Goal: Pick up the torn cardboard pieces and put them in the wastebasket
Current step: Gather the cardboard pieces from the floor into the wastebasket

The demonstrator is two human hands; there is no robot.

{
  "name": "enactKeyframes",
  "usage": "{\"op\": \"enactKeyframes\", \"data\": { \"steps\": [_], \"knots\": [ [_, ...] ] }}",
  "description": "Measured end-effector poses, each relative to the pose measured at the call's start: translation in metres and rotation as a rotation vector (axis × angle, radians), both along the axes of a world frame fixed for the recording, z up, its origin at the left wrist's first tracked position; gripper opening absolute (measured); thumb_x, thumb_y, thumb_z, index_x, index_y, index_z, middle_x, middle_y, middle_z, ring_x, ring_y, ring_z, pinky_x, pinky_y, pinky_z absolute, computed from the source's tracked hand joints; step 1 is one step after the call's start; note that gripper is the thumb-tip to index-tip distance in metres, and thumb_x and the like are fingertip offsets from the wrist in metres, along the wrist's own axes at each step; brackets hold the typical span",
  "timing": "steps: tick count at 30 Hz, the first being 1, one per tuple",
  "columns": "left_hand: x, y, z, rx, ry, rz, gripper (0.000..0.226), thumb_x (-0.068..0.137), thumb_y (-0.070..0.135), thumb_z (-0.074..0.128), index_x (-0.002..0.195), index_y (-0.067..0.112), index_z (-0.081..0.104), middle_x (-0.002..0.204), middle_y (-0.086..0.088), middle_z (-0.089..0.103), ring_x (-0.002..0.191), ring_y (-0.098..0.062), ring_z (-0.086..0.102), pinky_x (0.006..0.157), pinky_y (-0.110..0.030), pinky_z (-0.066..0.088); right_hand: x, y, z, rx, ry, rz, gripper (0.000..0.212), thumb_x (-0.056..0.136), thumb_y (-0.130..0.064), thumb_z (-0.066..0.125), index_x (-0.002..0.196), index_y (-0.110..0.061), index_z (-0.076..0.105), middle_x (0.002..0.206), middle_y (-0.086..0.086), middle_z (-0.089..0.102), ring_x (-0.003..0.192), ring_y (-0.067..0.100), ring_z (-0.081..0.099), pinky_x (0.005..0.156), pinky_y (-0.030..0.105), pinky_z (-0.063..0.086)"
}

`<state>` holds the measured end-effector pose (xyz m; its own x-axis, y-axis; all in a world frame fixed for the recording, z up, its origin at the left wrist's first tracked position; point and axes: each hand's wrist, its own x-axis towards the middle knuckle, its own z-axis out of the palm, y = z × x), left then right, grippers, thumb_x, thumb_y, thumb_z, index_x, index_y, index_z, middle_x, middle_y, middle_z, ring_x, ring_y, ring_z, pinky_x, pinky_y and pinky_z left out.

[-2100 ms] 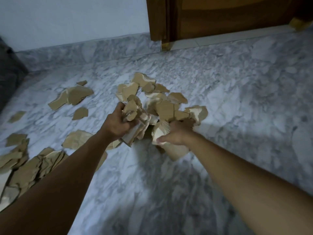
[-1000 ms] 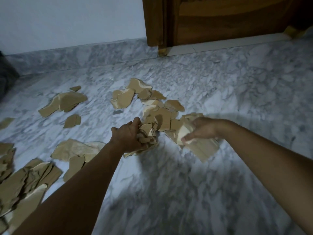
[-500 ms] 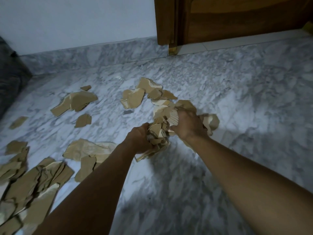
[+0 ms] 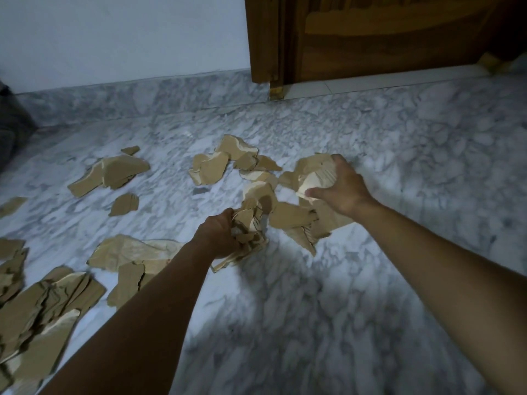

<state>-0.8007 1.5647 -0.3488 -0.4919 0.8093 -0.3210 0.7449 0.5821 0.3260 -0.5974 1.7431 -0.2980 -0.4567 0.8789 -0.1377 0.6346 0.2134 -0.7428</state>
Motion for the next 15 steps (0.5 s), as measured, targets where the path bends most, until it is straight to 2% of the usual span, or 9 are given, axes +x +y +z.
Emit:
{"op": "enactKeyframes", "data": {
  "steps": [2,5,8,12,15],
  "knots": [
    [0.001,-0.001,0.001,-0.003,0.006,0.001,0.069,0.074,0.041,0.078,0.131,0.023,0.045,0.118,-0.006,0.062,0.107,-0.028,0.059,0.085,-0.034,0.049,0.016,0.016,0.007,-0.008,-0.151,0.027,0.097,0.07,-0.036,0.089,0.15,-0.015,0.038,0.149,0.006,0.047,0.135,0.025,0.046,0.104,0.027,0.04],
    [0.005,-0.001,0.003,0.001,0.023,0.006,0.067,0.074,0.042,0.077,0.13,0.023,0.046,0.118,-0.006,0.063,0.107,-0.029,0.059,0.086,-0.034,0.049,0.032,0.024,0.011,-0.138,-0.394,0.114,0.094,0.059,-0.038,0.094,0.139,-0.012,0.051,0.135,0.005,0.058,0.118,0.024,0.058,0.094,0.029,0.049],
    [0.007,-0.002,0.004,-0.003,0.036,0.009,0.066,0.075,0.043,0.076,0.129,0.023,0.046,0.117,-0.007,0.063,0.107,-0.029,0.06,0.085,-0.034,0.048,0.04,0.022,0.009,-0.184,-0.489,0.166,0.094,0.059,-0.04,0.094,0.137,-0.009,0.052,0.133,0.006,0.059,0.117,0.026,0.059,0.097,0.035,0.052],
    [0.009,-0.005,0.005,-0.004,0.014,0.025,0.075,0.072,0.045,0.079,0.137,0.027,0.046,0.122,-0.005,0.063,0.111,-0.028,0.06,0.091,-0.035,0.05,0.045,0.017,0.009,-0.269,-0.358,0.193,0.07,0.066,-0.037,0.091,0.124,-0.012,0.061,0.12,0.001,0.064,0.109,0.02,0.062,0.097,0.033,0.051],
    [0.008,0.001,0.021,-0.01,-0.131,0.051,0.072,0.067,0.048,0.079,0.131,0.028,0.053,0.12,-0.003,0.065,0.112,-0.026,0.06,0.094,-0.034,0.049,0.05,0.017,0.01,-0.409,-0.131,0.168,0.075,0.056,-0.045,0.093,0.119,-0.016,0.065,0.115,-0.002,0.07,0.105,0.018,0.067,0.097,0.038,0.054]
  ]
}}
